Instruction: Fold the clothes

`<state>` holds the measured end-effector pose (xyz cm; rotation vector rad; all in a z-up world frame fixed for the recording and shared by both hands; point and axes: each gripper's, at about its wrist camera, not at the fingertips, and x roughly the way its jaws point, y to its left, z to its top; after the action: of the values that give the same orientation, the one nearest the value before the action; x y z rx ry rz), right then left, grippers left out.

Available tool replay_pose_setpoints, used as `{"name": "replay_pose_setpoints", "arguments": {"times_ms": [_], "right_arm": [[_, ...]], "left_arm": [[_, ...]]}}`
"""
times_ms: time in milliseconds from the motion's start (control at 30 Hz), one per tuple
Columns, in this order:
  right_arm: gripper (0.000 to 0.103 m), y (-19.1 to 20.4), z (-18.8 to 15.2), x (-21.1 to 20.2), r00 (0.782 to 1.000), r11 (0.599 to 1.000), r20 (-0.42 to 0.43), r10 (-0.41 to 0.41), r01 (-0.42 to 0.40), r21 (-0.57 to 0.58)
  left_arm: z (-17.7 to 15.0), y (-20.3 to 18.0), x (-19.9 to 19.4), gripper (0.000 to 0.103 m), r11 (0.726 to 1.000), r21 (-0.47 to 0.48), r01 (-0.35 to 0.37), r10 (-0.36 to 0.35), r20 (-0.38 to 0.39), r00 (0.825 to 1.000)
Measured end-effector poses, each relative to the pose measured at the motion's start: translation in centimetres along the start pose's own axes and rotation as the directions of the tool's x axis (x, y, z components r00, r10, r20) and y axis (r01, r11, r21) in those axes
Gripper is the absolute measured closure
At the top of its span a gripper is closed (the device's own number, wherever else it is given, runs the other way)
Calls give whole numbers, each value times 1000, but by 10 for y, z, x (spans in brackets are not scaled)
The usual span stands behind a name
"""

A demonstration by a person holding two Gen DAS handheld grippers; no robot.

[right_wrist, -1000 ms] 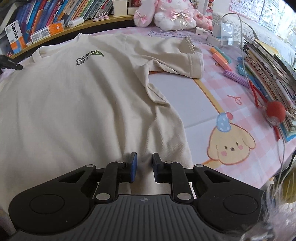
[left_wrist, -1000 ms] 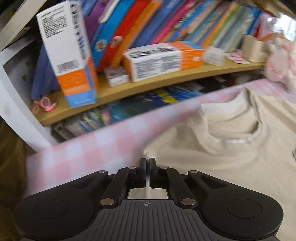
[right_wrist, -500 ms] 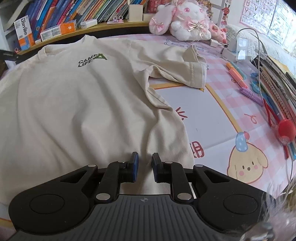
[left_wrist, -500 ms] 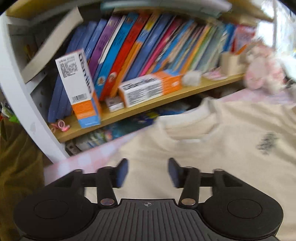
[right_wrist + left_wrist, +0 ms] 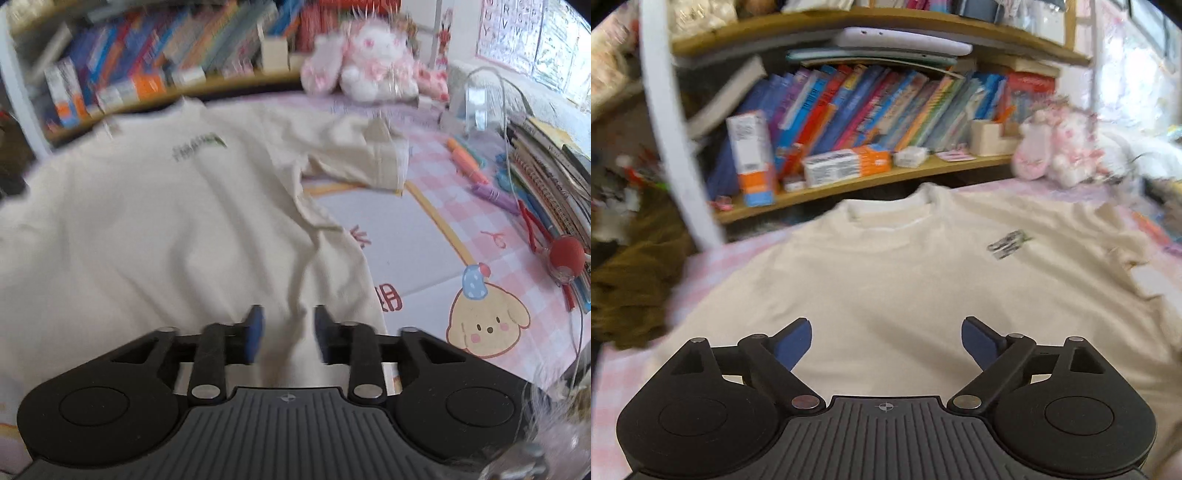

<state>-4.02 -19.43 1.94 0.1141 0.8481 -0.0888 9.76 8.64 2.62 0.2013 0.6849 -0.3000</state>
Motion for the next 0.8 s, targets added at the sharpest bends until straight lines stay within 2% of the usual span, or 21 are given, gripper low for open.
{"name": "replay_pose_setpoints", "arguments": {"times_ms": [100,167,267,467,667,800], "right_arm": [[67,-5,-13,-22,999,998,21,42,-41,-43],[64,-10,-22,-36,997,995,32,65,-62,-76],[63,-25,-35,-50,996,992,50,80,-75,-102],[63,-72,-62,-68,994,993,45,102,-99,-58],[62,-108,-83,-81,993,992,26,117,-116,-41],[61,-120,-89,-86,991,991,19,132,-131,-40]], "left_arm": [[-6,-13,-9,12,994,-62,-93,92,-32,995],[-7,-21,-13,12,991,-98,-96,91,-58,994],[-8,-37,-19,12,990,-102,-99,88,-103,991],[-20,-77,-46,12,988,-94,-124,115,-98,988],[-43,-113,-71,12,981,-39,-190,186,-93,978],[-53,-114,-86,12,974,-100,-203,193,-102,976]]}}
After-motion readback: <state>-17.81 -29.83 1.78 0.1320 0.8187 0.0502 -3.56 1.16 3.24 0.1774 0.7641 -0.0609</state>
